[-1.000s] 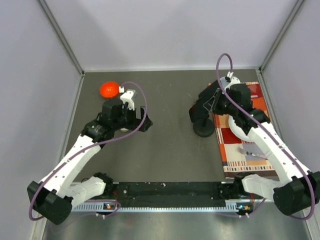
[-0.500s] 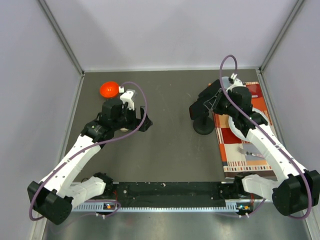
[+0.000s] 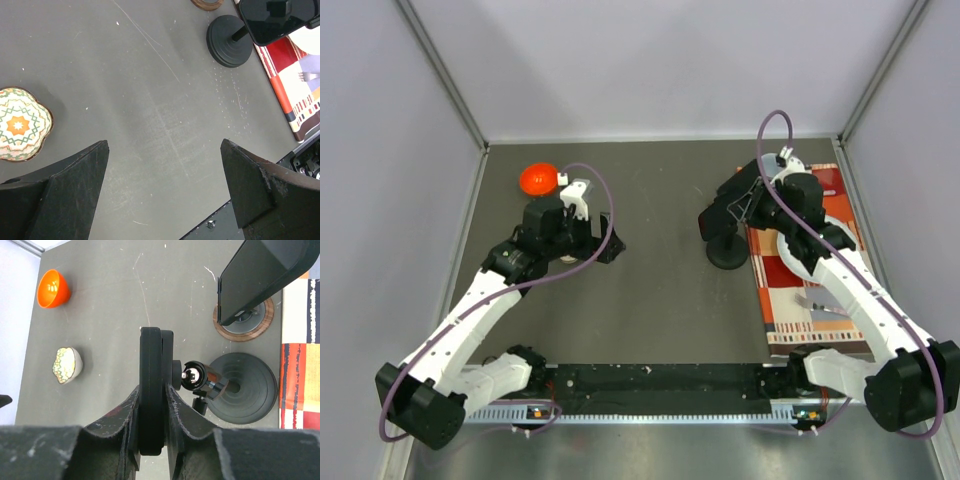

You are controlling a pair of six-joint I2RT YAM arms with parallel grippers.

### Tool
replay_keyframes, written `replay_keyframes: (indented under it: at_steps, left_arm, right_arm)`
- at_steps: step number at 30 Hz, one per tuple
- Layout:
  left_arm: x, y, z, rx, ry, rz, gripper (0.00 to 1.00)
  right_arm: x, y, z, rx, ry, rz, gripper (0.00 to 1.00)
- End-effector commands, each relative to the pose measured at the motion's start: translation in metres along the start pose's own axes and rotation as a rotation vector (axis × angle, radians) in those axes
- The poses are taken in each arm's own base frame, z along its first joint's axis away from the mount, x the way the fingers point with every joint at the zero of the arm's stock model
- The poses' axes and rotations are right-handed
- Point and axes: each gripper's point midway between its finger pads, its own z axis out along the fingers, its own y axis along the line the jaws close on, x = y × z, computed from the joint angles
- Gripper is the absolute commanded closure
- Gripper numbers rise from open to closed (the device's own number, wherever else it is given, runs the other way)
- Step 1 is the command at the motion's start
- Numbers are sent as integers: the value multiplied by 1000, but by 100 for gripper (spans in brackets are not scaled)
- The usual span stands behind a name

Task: Place the phone on the phone stand

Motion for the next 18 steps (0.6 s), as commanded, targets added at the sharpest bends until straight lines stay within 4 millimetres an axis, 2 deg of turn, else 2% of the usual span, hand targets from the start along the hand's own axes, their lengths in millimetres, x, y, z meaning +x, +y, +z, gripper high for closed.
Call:
replay_keyframes:
  at_steps: [1, 4, 5, 11, 15, 16, 18]
  left_arm:
    - [-12, -5, 1, 36, -52, 21, 2]
    - [-13, -6, 0, 41, -52, 20, 2]
    - [-12, -6, 1, 42, -50, 20, 2]
    - [-13, -6, 0, 49, -53, 18, 2]
    - [-13, -7, -1, 54, -55, 17, 2]
    - [-13, -8, -1, 58, -58, 18, 2]
    - [-14, -10, -1, 70, -59, 20, 2]
  right_arm:
    - [-40, 18, -17, -37, -115, -65, 76]
    - [-41, 19, -21, -32, -106, -68, 63]
    - [-41, 20, -22, -37, -103, -70, 54]
    - [-43, 29, -34, -61, -94, -76, 31]
    - [-41, 29, -52, -57, -91, -119, 24]
    - [-36, 25, -56, -42, -72, -129, 23]
    - [-35, 22, -71, -25, -86, -172, 21]
